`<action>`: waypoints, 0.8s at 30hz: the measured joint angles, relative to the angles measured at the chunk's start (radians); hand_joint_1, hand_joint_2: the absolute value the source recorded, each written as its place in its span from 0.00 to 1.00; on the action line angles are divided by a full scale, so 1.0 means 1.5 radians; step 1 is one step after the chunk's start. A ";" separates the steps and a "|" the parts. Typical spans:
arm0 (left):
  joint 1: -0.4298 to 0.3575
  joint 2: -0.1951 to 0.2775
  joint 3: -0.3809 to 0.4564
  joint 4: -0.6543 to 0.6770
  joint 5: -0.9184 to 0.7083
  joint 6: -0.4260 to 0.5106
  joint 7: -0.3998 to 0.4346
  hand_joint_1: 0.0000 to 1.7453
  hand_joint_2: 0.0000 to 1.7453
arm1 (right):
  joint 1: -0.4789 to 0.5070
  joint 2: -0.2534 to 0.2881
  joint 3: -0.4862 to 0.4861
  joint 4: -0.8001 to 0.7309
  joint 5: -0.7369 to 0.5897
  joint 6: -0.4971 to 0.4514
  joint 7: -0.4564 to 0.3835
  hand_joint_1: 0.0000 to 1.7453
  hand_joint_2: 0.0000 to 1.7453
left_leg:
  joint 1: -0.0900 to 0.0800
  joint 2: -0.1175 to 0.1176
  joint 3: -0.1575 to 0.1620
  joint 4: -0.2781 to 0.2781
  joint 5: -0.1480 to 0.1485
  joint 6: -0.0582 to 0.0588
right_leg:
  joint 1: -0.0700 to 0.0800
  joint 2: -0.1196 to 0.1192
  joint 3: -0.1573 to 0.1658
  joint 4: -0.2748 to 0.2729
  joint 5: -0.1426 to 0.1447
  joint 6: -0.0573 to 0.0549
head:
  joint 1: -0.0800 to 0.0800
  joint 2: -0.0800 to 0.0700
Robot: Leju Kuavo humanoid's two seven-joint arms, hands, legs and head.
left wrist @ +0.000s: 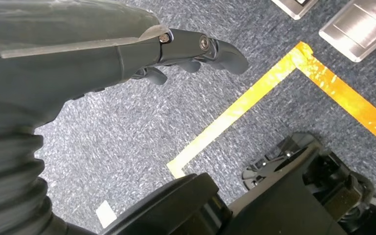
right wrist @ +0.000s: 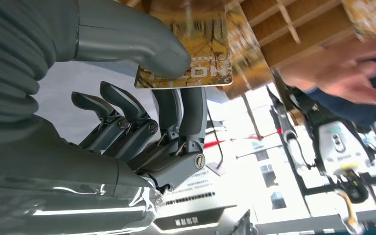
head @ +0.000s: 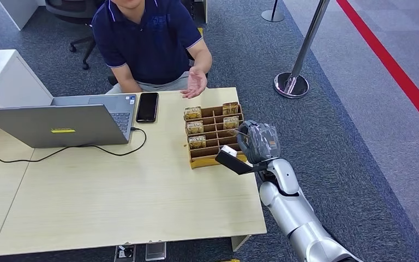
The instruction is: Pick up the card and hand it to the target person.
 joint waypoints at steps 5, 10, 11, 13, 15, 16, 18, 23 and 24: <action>0.000 0.000 0.000 0.000 -0.001 0.000 -0.001 0.00 1.00 | 0.000 0.005 0.000 -0.053 -0.004 -0.004 -0.005 1.00 1.00 | 0.000 0.000 0.000 0.000 0.000 0.000 | 0.000 0.000 0.000 0.000 0.000 0.000 | 0.001 0.000; -0.001 0.000 0.000 0.000 -0.001 0.000 -0.001 0.00 1.00 | -0.008 0.017 0.003 -0.097 -0.007 -0.005 -0.010 1.00 1.00 | 0.000 0.000 0.000 0.000 0.000 0.000 | 0.000 0.000 0.000 0.000 0.000 0.000 | 0.000 0.000; -0.001 0.000 0.000 0.000 -0.002 0.000 -0.001 0.00 1.00 | -0.010 0.020 0.004 -0.103 -0.007 -0.005 -0.011 1.00 1.00 | 0.000 0.000 0.000 0.000 0.000 0.000 | 0.000 0.000 0.000 0.000 0.000 0.000 | 0.000 0.000; -0.002 0.000 -0.001 0.000 -0.004 0.000 -0.001 0.00 1.00 | -0.015 0.026 0.008 -0.113 -0.007 -0.002 -0.012 1.00 1.00 | 0.000 0.000 0.000 0.000 0.000 0.000 | 0.000 0.000 0.000 0.000 0.000 0.000 | 0.000 0.000; -0.003 0.000 -0.001 0.000 -0.006 0.000 0.000 0.00 1.00 | -0.020 0.032 0.013 -0.118 -0.007 0.003 -0.012 1.00 1.00 | 0.000 0.000 0.000 0.000 0.000 0.000 | 0.000 0.000 0.000 0.000 0.000 0.000 | 0.000 0.000; -0.003 0.000 -0.002 0.000 -0.007 -0.001 0.000 0.00 1.00 | -0.022 0.035 0.016 -0.119 -0.008 0.007 -0.012 1.00 1.00 | 0.000 0.000 0.000 0.000 0.000 0.000 | 0.000 0.000 0.000 0.000 0.000 0.000 | 0.000 0.000; -0.004 0.000 -0.002 0.000 -0.008 -0.001 0.001 0.00 1.00 | -0.028 0.042 0.023 -0.120 -0.013 0.016 -0.015 1.00 1.00 | 0.000 0.000 0.000 0.000 0.000 0.000 | 0.000 0.000 0.000 0.000 0.000 0.000 | 0.000 0.000; -0.004 0.000 -0.003 0.000 -0.010 -0.002 0.001 0.00 1.00 | -0.044 0.065 0.044 -0.113 -0.033 0.039 -0.030 1.00 1.00 | 0.000 0.000 0.000 0.000 0.000 0.000 | 0.000 0.000 0.000 0.000 0.000 0.000 | 0.000 0.000; -0.005 0.000 -0.003 0.000 -0.010 -0.002 0.000 0.00 1.00 | -0.047 0.070 0.049 -0.110 -0.037 0.042 -0.032 1.00 1.00 | 0.000 0.000 0.000 0.000 0.000 0.000 | 0.000 0.000 0.000 0.000 0.000 0.000 | 0.000 0.000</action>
